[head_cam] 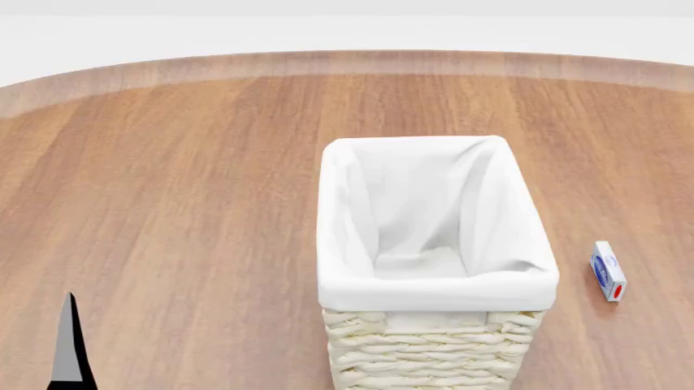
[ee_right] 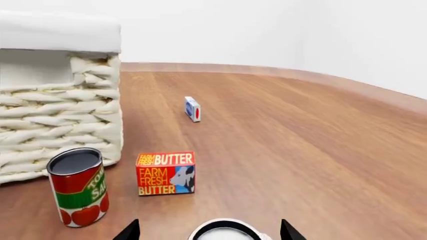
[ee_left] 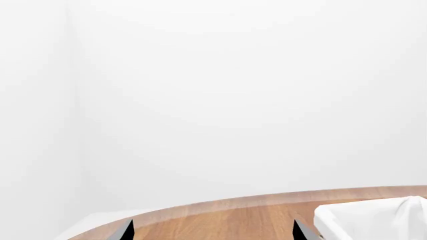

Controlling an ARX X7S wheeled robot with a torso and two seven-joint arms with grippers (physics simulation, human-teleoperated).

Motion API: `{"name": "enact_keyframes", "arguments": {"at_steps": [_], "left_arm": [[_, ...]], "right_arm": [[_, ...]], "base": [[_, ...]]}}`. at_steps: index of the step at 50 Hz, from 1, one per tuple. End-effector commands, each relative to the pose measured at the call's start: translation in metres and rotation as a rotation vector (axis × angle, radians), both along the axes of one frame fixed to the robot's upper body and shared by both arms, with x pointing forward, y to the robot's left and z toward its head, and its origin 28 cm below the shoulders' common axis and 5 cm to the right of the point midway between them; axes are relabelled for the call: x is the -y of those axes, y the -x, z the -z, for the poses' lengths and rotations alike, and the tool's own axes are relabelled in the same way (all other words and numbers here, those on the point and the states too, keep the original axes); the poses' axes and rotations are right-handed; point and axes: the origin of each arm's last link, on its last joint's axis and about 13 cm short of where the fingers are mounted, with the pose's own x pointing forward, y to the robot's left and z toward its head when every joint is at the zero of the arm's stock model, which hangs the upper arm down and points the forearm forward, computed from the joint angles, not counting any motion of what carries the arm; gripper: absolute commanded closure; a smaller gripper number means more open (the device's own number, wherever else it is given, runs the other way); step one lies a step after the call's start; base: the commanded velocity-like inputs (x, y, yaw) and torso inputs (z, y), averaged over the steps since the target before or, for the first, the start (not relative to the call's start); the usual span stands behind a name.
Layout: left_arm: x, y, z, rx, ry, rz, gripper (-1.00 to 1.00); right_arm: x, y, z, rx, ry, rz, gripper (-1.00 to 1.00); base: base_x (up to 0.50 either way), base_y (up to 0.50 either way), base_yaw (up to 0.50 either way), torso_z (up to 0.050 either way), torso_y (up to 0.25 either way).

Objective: Pick up the alphabet soup and put it in the basket.

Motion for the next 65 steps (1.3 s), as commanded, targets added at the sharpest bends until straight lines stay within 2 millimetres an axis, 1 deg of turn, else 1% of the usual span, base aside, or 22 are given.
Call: {"name": "enact_keyframes", "arguments": {"at_steps": [1, 20, 21, 22, 24, 36, 38, 39, 40, 41, 44, 45, 49, 50, 51, 54, 56, 57, 59, 61, 62, 65], "left_arm": [[0.000, 0.000, 0.001, -0.001, 0.000, 0.001, -1.00], [0.000, 0.000, 0.002, -0.003, 0.000, 0.000, -1.00], [0.000, 0.000, 0.002, -0.003, 0.000, 0.001, -1.00], [0.000, 0.000, 0.002, -0.003, 0.001, 0.001, -1.00], [0.000, 0.000, 0.002, -0.003, 0.000, 0.001, -1.00], [0.000, 0.000, 0.002, -0.004, 0.002, 0.000, -1.00], [0.000, 0.000, 0.002, -0.004, 0.002, 0.001, -1.00], [0.000, 0.000, 0.002, -0.004, 0.001, 0.000, -1.00], [0.000, 0.000, 0.002, -0.004, 0.002, 0.001, -1.00], [0.000, 0.000, 0.002, -0.004, 0.002, 0.001, -1.00], [0.000, -0.001, 0.002, -0.005, 0.003, 0.001, -1.00], [0.000, -0.001, 0.002, -0.005, 0.002, 0.001, -1.00], [0.000, -0.001, 0.002, -0.005, 0.002, 0.001, -1.00], [0.000, -0.001, 0.002, -0.005, 0.002, 0.001, -1.00], [0.000, -0.001, 0.002, -0.005, 0.003, 0.001, -1.00], [0.000, -0.001, 0.002, -0.005, 0.003, 0.001, -1.00], [0.000, -0.001, 0.002, -0.005, 0.002, 0.001, -1.00], [0.000, -0.001, 0.002, -0.005, 0.004, 0.001, -1.00], [0.000, -0.001, 0.002, -0.004, 0.004, 0.000, -1.00], [0.000, -0.001, 0.002, -0.005, 0.003, 0.000, -1.00], [0.000, -0.001, 0.003, -0.006, 0.003, 0.001, -1.00], [0.000, -0.001, 0.003, -0.007, 0.002, 0.003, -1.00]], "right_arm": [[0.003, -0.002, 0.005, -0.008, 0.000, 0.026, -1.00], [0.004, -0.004, 0.017, -0.030, -0.015, 0.053, -1.00], [0.004, -0.004, 0.010, -0.033, -0.016, 0.053, -1.00], [0.004, -0.004, 0.019, -0.036, -0.020, 0.053, -1.00], [0.004, -0.005, 0.022, -0.041, -0.023, 0.054, -1.00], [0.005, -0.004, 0.031, -0.071, -0.039, 0.066, -1.00], [0.005, -0.004, 0.022, -0.072, -0.049, 0.065, -1.00], [0.005, -0.004, 0.028, -0.073, -0.048, 0.066, -1.00], [0.005, -0.004, 0.028, -0.073, -0.055, 0.068, -1.00], [0.005, -0.004, 0.032, -0.074, -0.055, 0.068, -1.00], [0.004, -0.006, 0.033, -0.073, -0.054, 0.067, -1.00], [0.003, -0.006, 0.033, -0.068, -0.058, 0.059, 1.00], [0.004, -0.006, 0.032, -0.065, -0.058, 0.060, 1.00], [0.004, -0.006, 0.023, -0.065, -0.060, 0.060, 1.00], [0.004, -0.006, 0.029, -0.065, -0.060, 0.061, 1.00], [0.003, -0.008, 0.030, -0.058, -0.064, 0.058, 1.00], [0.002, -0.010, 0.026, -0.047, -0.065, 0.055, 1.00], [0.002, -0.011, 0.018, -0.044, -0.064, 0.055, 1.00], [0.000, -0.015, 0.009, -0.026, -0.061, 0.045, 1.00], [0.000, -0.018, 0.009, -0.009, -0.053, 0.039, 1.00], [-0.001, -0.022, -0.002, 0.025, -0.055, 0.027, 1.00], [-0.002, -0.029, -0.021, 0.074, -0.045, 0.011, 1.00]], "base": [[0.00, 0.00, 0.00, 0.000, 0.000], [0.00, 0.00, 0.00, 0.000, 0.000], [0.00, 0.00, 0.00, 0.000, 0.000], [0.00, 0.00, 0.00, 0.000, 0.000], [0.00, 0.00, 0.00, 0.000, 0.000], [0.00, 0.00, 0.00, 0.000, 0.000], [0.00, 0.00, 0.00, 0.000, 0.000], [0.00, 0.00, 0.00, 0.000, 0.000], [0.00, 0.00, 0.00, 0.000, 0.000], [0.00, 0.00, 0.00, 0.000, 0.000], [0.00, 0.00, 0.00, 0.000, 0.000], [0.00, 0.00, 0.00, 0.000, 0.000], [0.00, 0.00, 0.00, 0.000, 0.000], [0.00, 0.00, 0.00, 0.000, 0.000], [0.00, 0.00, 0.00, 0.000, 0.000], [0.00, 0.00, 0.00, 0.000, 0.000], [0.01, 0.00, 0.00, 0.000, 0.000], [0.00, 0.00, 0.00, 0.000, 0.000], [0.00, 0.00, 0.00, 0.000, 0.000], [0.00, 0.00, 0.00, 0.000, 0.000], [0.00, 0.00, 0.00, 0.000, 0.000], [0.00, 0.00, 0.00, 0.000, 0.003]]}}
